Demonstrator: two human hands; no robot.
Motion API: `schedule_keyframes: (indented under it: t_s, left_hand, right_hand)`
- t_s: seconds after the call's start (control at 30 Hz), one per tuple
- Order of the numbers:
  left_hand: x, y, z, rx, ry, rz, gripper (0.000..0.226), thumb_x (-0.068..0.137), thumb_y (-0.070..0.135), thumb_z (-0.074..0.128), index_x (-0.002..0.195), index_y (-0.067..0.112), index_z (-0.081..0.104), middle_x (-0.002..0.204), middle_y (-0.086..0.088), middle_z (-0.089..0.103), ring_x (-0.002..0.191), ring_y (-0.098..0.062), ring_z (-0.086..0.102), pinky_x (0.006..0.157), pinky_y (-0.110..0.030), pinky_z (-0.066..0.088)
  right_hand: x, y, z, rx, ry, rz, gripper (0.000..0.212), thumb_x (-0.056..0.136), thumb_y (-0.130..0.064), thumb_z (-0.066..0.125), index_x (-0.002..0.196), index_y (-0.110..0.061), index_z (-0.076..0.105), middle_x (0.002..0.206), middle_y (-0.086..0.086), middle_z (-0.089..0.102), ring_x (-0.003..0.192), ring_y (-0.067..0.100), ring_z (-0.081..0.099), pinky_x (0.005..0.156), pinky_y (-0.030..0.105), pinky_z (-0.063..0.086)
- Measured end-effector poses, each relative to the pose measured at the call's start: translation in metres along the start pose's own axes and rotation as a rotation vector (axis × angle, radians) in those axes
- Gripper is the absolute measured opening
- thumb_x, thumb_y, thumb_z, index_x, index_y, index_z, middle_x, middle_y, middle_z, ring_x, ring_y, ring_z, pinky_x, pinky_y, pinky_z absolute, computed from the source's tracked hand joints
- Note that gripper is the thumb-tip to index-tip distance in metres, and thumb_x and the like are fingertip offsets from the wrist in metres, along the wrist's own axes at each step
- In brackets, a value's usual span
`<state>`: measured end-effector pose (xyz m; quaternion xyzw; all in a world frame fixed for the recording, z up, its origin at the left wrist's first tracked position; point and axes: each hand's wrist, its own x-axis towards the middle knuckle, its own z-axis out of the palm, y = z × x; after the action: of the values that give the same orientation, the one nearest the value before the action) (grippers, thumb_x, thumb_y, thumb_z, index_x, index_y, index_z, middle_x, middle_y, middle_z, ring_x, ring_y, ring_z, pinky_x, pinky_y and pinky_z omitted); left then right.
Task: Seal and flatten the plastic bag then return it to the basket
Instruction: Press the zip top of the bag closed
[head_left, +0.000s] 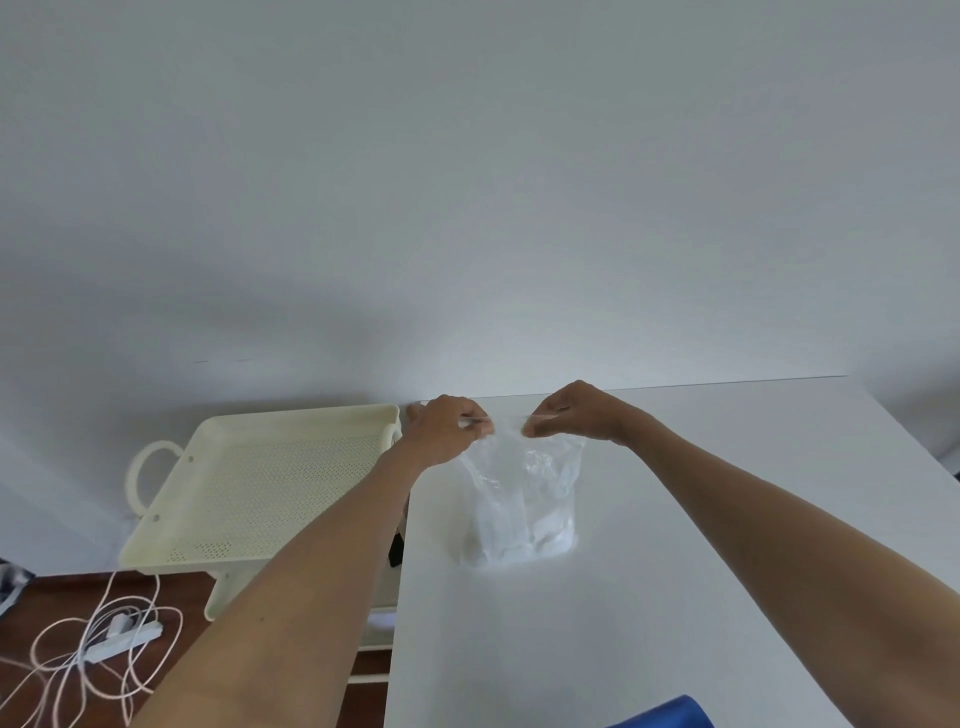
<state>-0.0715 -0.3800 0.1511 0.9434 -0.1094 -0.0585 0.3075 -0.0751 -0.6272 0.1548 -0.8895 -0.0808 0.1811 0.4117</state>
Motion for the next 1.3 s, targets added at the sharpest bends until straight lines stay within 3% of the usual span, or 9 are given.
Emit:
schedule_keyframes:
  t_s: [0.23,0.4,0.47,0.57,0.67,0.87,1.03,1.17,1.3]
  left_hand:
    - [-0.003,-0.003,-0.003,-0.125,0.047,-0.011,0.026,0.082,0.051,0.077,0.095,0.028,0.077,0.095,0.019,0.074,0.103,-0.003,0.06,0.087,-0.026,0.023]
    - [-0.006,-0.013,-0.006,-0.117,0.039,-0.033,0.025,0.089,0.046,0.071,0.099,0.023,0.076,0.09,0.021,0.067,0.095,-0.001,0.052,0.092,-0.033,0.022]
    - [-0.007,-0.011,-0.006,-0.121,0.019,-0.024,0.023,0.09,0.042,0.07,0.097,0.021,0.076,0.089,0.02,0.067,0.089,0.003,0.052,0.088,-0.03,0.023]
    - [-0.01,-0.009,-0.005,-0.148,0.025,-0.012,0.018,0.089,0.04,0.073,0.093,0.022,0.074,0.085,0.021,0.067,0.088,0.005,0.054,0.085,-0.013,0.026]
    - [-0.013,-0.013,-0.009,-0.186,0.026,-0.03,0.023,0.084,0.045,0.076,0.095,0.025,0.076,0.093,0.021,0.071,0.1,-0.002,0.06,0.094,-0.025,0.032]
    - [-0.017,-0.017,-0.014,-0.181,0.053,-0.064,0.021,0.087,0.039,0.076,0.097,0.02,0.076,0.086,0.024,0.065,0.091,-0.001,0.057,0.111,-0.047,0.037]
    - [-0.021,-0.013,-0.016,-0.177,0.047,-0.031,0.023,0.084,0.039,0.079,0.094,0.018,0.078,0.09,0.018,0.071,0.092,0.0,0.061,0.104,-0.039,0.036]
    - [-0.024,-0.016,-0.018,-0.348,-0.012,-0.043,0.024,0.08,0.034,0.084,0.096,0.017,0.078,0.099,0.005,0.077,0.099,-0.008,0.069,0.096,-0.032,0.048]
    - [-0.023,-0.02,-0.019,-0.33,-0.005,-0.095,0.022,0.085,0.031,0.08,0.099,0.014,0.077,0.101,-0.001,0.077,0.103,-0.017,0.069,0.101,-0.035,0.048]
  right_hand:
    - [-0.001,-0.003,0.007,0.035,0.063,0.009,0.01,0.084,-0.038,0.079,0.087,-0.028,0.078,0.102,-0.012,0.08,0.117,0.015,0.068,0.118,0.054,0.034]
    - [-0.003,-0.011,0.007,0.05,0.015,0.012,0.015,0.085,-0.042,0.08,0.091,-0.029,0.081,0.103,-0.009,0.08,0.113,0.014,0.068,0.11,0.045,0.048]
    - [-0.003,-0.016,0.009,0.049,-0.02,0.005,0.016,0.083,-0.047,0.081,0.09,-0.032,0.082,0.101,-0.012,0.08,0.11,0.008,0.069,0.103,0.038,0.05]
    - [0.0,-0.02,0.012,-0.005,0.025,0.002,0.021,0.082,-0.051,0.081,0.091,-0.031,0.081,0.101,-0.012,0.08,0.11,0.013,0.069,0.113,0.047,0.042]
    - [-0.001,-0.02,0.011,-0.059,0.098,0.012,0.024,0.08,-0.052,0.082,0.09,-0.03,0.081,0.102,-0.013,0.08,0.11,0.012,0.068,0.118,0.051,0.029]
    - [-0.004,-0.022,0.015,-0.03,0.118,0.011,0.023,0.082,-0.051,0.081,0.092,-0.03,0.082,0.103,-0.013,0.08,0.114,0.012,0.065,0.119,0.052,0.029]
    - [-0.005,-0.027,0.016,0.041,0.025,-0.016,0.028,0.083,-0.05,0.081,0.099,-0.028,0.083,0.107,-0.011,0.08,0.117,0.013,0.068,0.117,0.051,0.04]
    - [-0.003,-0.03,0.017,-0.052,0.115,-0.037,0.026,0.087,-0.044,0.08,0.099,-0.021,0.082,0.108,-0.007,0.08,0.113,0.016,0.067,0.118,0.05,0.027]
    - [-0.005,-0.03,0.021,-0.073,0.139,-0.05,0.024,0.087,-0.043,0.079,0.097,-0.022,0.083,0.106,-0.008,0.081,0.115,0.013,0.066,0.106,0.041,0.022]
